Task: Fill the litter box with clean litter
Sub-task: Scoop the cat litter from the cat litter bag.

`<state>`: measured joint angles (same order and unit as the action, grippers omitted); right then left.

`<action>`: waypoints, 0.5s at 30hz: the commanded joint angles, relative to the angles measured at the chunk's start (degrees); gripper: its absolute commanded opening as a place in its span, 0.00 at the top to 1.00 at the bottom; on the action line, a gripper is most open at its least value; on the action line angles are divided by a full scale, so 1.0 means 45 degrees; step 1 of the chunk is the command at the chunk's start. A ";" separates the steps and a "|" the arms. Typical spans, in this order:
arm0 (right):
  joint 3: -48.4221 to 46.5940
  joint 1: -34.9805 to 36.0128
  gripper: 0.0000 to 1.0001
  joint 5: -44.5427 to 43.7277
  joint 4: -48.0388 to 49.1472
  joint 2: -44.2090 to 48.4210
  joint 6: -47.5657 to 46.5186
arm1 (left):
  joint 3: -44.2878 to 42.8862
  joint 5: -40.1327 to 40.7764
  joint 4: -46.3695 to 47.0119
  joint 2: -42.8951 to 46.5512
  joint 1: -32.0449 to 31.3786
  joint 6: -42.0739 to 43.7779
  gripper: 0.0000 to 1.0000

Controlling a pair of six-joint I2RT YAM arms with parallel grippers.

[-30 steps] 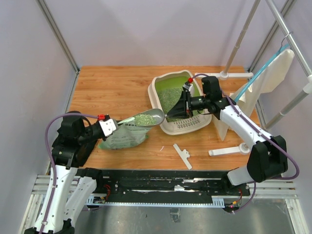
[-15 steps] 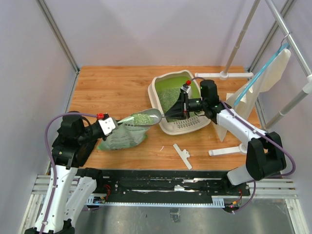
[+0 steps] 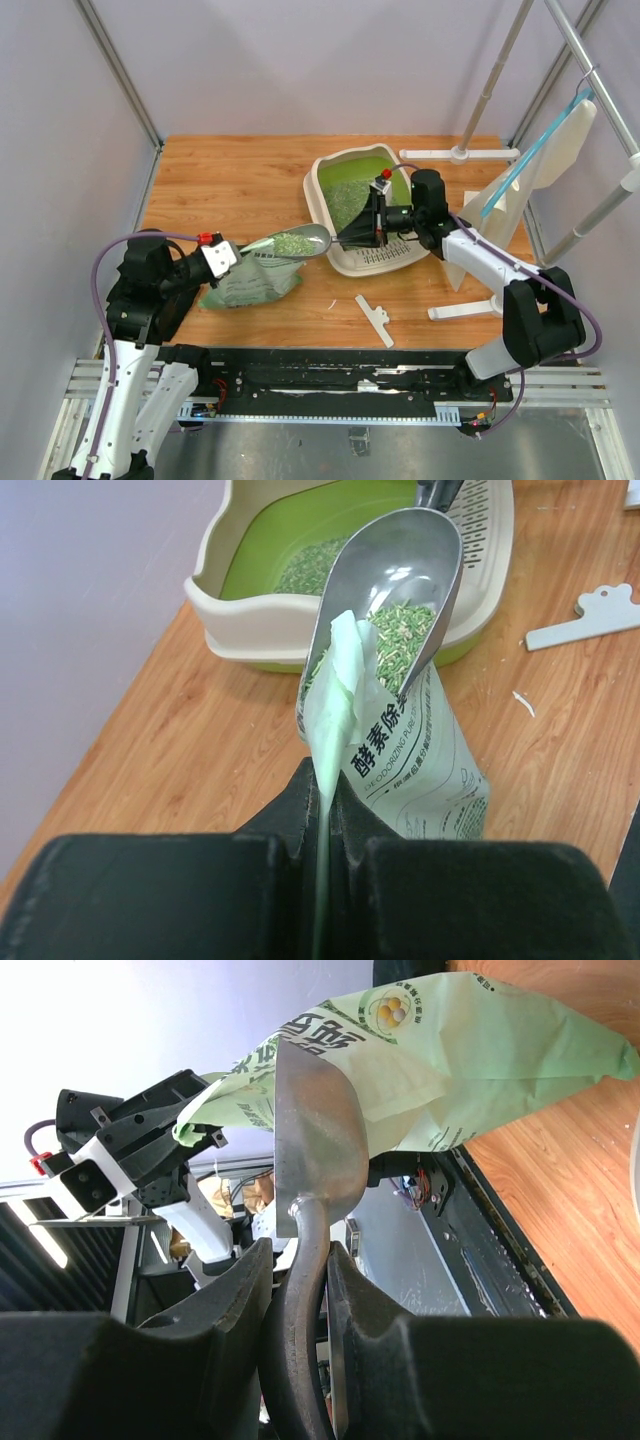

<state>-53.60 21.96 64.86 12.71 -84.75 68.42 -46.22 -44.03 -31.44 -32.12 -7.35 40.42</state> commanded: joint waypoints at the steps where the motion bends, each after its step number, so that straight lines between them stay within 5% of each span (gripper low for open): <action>1: -0.0747 0.1004 0.99 -0.0480 0.0657 -0.0448 -0.0042 | -0.0647 -0.1100 0.4196 0.0519 -0.0046 0.0084 0.99; 5: 0.0102 -0.0043 0.99 -0.0605 0.0613 0.0232 -0.0199 | -0.0870 -0.0943 0.3797 0.0634 -0.0062 0.0262 1.00; 15: 0.0381 0.0355 0.99 -0.1000 0.1939 0.0416 0.0492 | -0.0769 -0.0875 0.3957 0.0631 -0.0064 0.0293 0.99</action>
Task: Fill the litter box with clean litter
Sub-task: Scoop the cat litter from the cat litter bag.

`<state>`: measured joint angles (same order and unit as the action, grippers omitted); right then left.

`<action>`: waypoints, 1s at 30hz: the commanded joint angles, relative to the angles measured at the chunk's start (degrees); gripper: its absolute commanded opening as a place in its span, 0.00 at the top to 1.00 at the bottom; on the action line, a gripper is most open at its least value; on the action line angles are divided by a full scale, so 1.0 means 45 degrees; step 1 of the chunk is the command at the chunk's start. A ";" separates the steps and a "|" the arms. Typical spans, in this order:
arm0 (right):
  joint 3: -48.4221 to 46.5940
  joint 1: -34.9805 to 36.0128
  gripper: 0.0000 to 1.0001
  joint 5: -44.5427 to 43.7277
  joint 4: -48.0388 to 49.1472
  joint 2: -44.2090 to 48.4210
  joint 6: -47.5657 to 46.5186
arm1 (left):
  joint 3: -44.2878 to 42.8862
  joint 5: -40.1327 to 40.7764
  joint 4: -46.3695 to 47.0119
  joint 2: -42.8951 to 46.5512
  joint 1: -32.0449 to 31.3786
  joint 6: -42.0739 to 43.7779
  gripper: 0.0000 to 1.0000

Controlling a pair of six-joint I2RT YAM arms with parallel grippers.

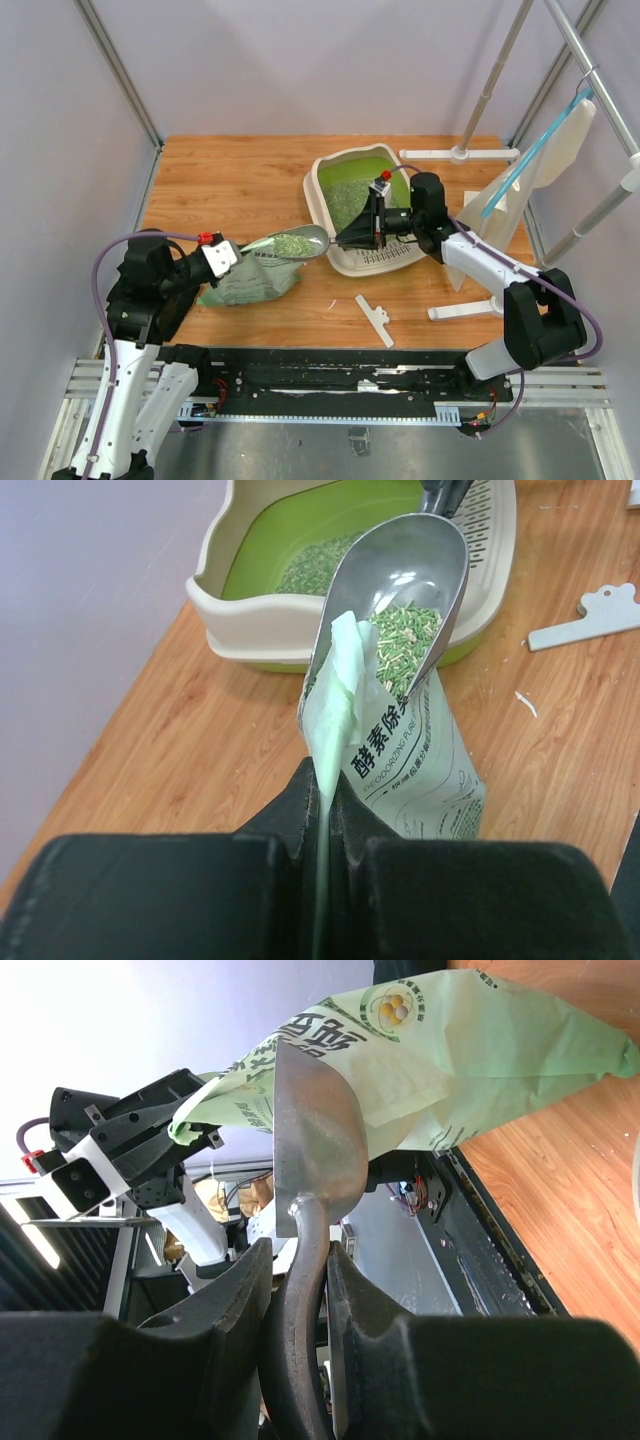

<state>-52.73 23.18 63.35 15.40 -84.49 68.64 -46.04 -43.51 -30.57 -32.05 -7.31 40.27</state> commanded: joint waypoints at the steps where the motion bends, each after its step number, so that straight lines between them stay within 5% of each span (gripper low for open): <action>1: -0.0407 0.0476 0.99 -0.0400 0.1009 0.0108 0.0244 | -0.0719 -0.1022 0.3919 0.0604 -0.0072 0.0260 0.99; 4: -0.0760 0.0391 0.99 -0.0366 -0.0867 0.0188 -0.1038 | -0.0523 -0.1146 0.4257 0.0580 -0.0057 0.0144 1.00; 7: -0.0212 0.0585 0.99 -0.0842 0.0576 0.0414 -0.0085 | -0.0415 -0.1081 0.4242 0.0716 -0.0056 0.0150 1.00; 11: -0.0817 0.0822 0.99 -0.0528 -0.0801 0.0128 -0.1063 | -0.0394 -0.1073 0.4184 0.0718 -0.0063 0.0149 1.00; 15: 0.0382 0.0371 0.99 -0.0656 0.1982 0.0406 0.0832 | -0.0577 -0.0931 0.3848 0.0820 -0.0059 0.0357 0.99; 18: -0.0432 0.0975 0.99 -0.0278 0.1174 -0.0003 0.0367 | -0.0576 -0.0965 0.3893 0.0759 -0.0070 0.0353 0.99; 21: 0.0564 -0.0054 0.99 -0.0713 0.1363 0.0741 0.0514 | -0.0696 -0.0919 0.3659 0.0835 -0.0067 0.0424 0.99; 25: -0.0373 0.1060 0.99 -0.0212 0.1852 0.0083 0.0801 | -0.0481 -0.0884 0.4004 0.0870 -0.0067 0.0214 0.99; 30: 0.0689 -0.0251 0.99 -0.0391 0.1366 0.0987 0.0458 | -0.0588 -0.0743 0.3754 0.0943 -0.0060 0.0329 1.00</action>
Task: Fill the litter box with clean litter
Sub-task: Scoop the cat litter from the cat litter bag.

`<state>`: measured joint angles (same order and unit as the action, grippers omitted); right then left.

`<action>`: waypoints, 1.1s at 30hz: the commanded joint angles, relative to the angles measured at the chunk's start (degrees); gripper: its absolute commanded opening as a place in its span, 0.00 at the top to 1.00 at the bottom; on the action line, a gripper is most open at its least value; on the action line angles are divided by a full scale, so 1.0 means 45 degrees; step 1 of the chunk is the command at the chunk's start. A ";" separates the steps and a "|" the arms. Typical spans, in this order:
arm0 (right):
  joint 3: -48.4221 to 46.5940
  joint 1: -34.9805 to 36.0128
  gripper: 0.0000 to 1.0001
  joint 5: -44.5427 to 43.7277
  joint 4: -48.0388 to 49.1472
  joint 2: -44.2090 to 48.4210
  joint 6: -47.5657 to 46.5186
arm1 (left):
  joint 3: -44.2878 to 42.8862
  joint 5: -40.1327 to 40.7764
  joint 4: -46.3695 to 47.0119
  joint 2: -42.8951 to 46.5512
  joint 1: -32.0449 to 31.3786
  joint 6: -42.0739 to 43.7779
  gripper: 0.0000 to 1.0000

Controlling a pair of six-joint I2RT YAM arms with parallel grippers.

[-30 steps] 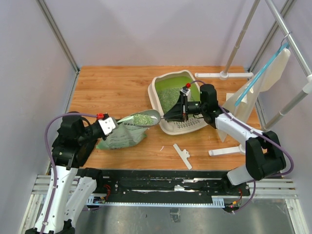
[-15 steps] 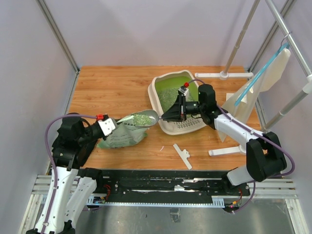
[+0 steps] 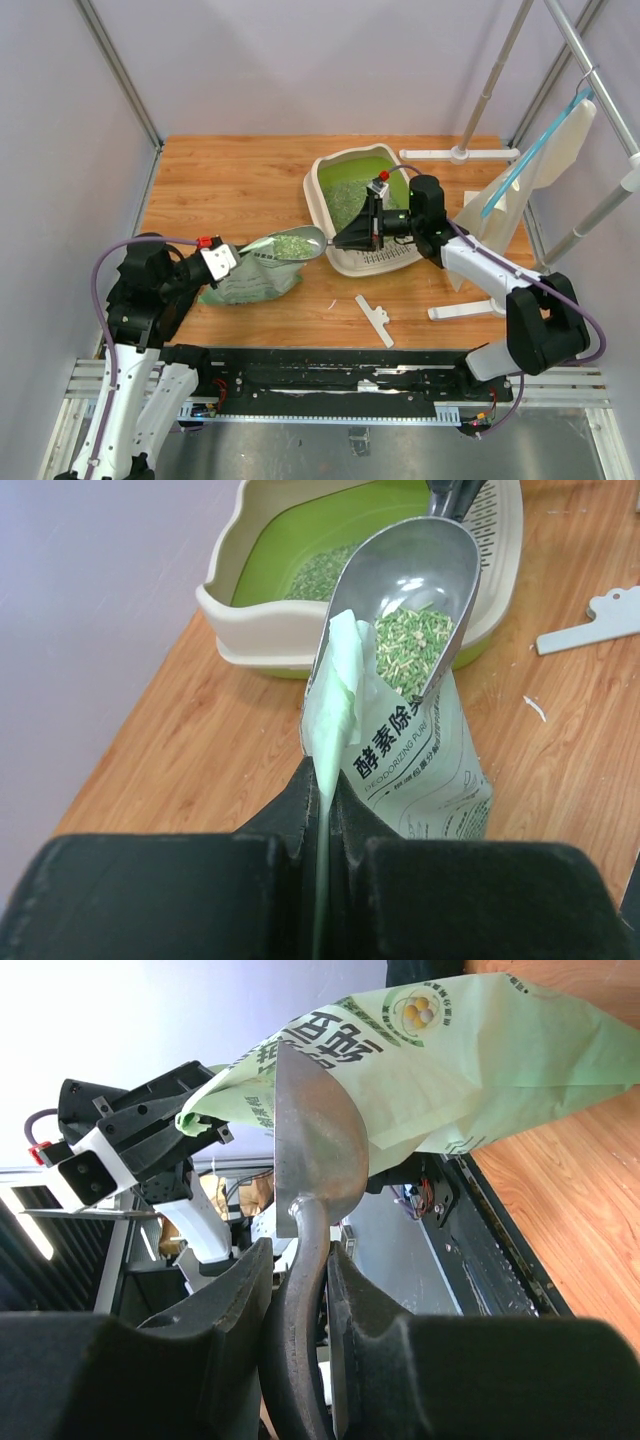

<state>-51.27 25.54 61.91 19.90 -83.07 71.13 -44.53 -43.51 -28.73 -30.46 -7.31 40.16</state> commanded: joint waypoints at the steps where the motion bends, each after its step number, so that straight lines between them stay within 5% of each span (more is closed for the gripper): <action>1: 0.0197 -0.0705 0.99 0.0050 0.0090 0.0662 -0.0213 | -0.0831 -0.0728 0.3383 0.0613 -0.0063 0.0355 1.00; 33: -0.0287 -0.1874 0.99 0.0051 -0.2919 0.2485 -0.1816 | -0.0482 -0.0644 0.3677 0.0908 -0.0063 0.0110 0.99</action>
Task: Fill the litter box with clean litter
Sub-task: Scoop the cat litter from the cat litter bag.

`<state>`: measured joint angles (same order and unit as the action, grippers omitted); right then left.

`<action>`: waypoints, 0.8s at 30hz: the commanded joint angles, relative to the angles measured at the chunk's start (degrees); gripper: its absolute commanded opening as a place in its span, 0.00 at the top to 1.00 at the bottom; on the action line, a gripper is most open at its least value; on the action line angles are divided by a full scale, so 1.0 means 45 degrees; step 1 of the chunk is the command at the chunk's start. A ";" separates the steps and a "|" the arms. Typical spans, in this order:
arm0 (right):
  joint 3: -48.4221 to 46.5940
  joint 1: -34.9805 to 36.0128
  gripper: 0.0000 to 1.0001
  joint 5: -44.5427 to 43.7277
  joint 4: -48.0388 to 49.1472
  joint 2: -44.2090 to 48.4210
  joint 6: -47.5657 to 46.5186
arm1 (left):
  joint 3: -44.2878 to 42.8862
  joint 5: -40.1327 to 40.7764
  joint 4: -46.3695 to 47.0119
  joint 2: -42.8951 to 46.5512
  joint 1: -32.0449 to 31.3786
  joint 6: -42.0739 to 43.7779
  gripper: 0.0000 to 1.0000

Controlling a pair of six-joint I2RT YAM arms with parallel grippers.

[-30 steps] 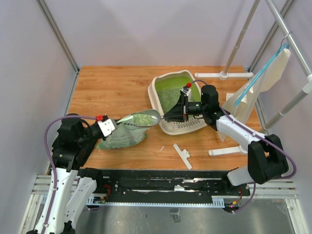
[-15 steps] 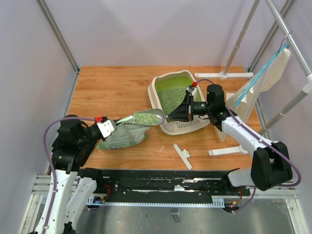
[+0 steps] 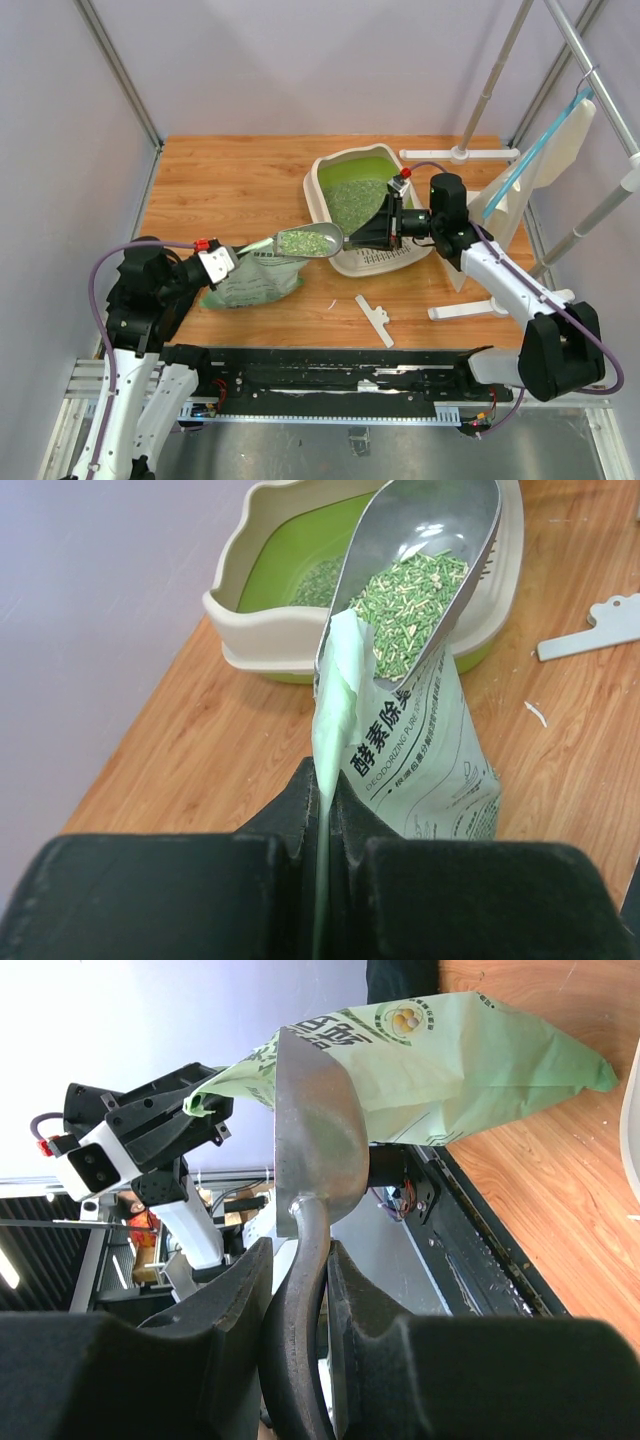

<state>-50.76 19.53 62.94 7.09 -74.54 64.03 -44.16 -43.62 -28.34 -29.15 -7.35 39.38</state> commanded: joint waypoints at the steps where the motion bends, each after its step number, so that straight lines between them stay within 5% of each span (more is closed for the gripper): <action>1: -0.0414 -0.0603 0.99 -0.0214 -0.0167 0.0686 -0.0251 | -0.0544 -0.0571 0.3542 0.0642 -0.0046 0.0302 0.99; 24: -0.0670 -0.2875 0.99 -0.3379 -0.2858 0.2190 -0.1545 | 0.2096 -0.0273 0.4873 0.2410 -0.0060 -0.1405 0.99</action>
<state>-50.98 8.71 52.88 -2.96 -66.13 60.25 -33.56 -44.05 -18.79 -21.04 -7.35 33.95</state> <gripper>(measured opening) 0.255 0.039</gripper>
